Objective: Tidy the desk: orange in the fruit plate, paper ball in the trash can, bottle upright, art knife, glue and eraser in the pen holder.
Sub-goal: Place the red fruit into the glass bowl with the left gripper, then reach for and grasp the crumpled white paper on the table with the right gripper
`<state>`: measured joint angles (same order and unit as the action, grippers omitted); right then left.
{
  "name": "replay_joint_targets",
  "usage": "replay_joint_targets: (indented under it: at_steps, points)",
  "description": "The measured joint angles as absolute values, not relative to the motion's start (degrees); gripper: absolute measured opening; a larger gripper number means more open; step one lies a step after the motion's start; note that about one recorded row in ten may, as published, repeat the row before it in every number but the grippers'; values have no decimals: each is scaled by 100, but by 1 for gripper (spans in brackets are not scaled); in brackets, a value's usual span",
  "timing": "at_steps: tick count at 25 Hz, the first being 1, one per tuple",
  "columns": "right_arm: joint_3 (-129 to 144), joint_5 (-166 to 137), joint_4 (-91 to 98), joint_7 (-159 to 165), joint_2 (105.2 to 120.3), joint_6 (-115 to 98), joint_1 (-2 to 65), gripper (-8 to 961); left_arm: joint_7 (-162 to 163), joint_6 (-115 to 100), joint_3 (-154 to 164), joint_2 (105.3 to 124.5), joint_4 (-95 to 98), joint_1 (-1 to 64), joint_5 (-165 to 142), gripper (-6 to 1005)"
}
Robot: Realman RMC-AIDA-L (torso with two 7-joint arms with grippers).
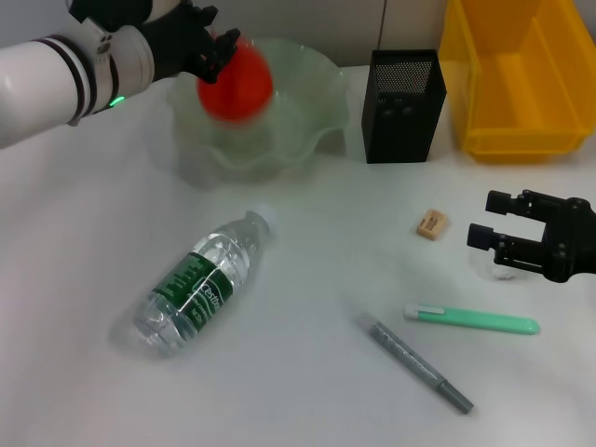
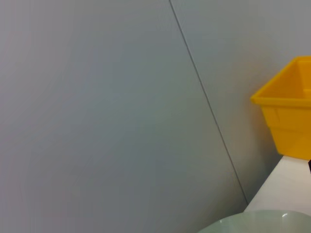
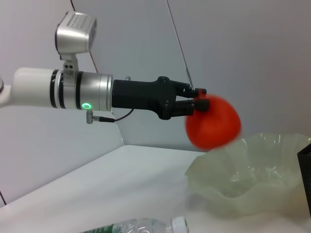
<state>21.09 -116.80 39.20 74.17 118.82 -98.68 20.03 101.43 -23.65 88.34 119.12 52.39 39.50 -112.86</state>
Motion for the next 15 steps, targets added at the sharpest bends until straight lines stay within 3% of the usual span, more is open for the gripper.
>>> replay_joint_targets:
  at_steps: [11, 15]
  points:
    - [2099, -11681, 3946, 7425, 11875, -9980, 1916, 704, 10545, -2558, 9034, 11908, 5502, 3747, -11247, 495]
    - [2043, -11669, 3981, 7498, 11806, -10163, 1883, 704, 10844, -3039, 8982, 11871, 5788, 3565, -11241, 509]
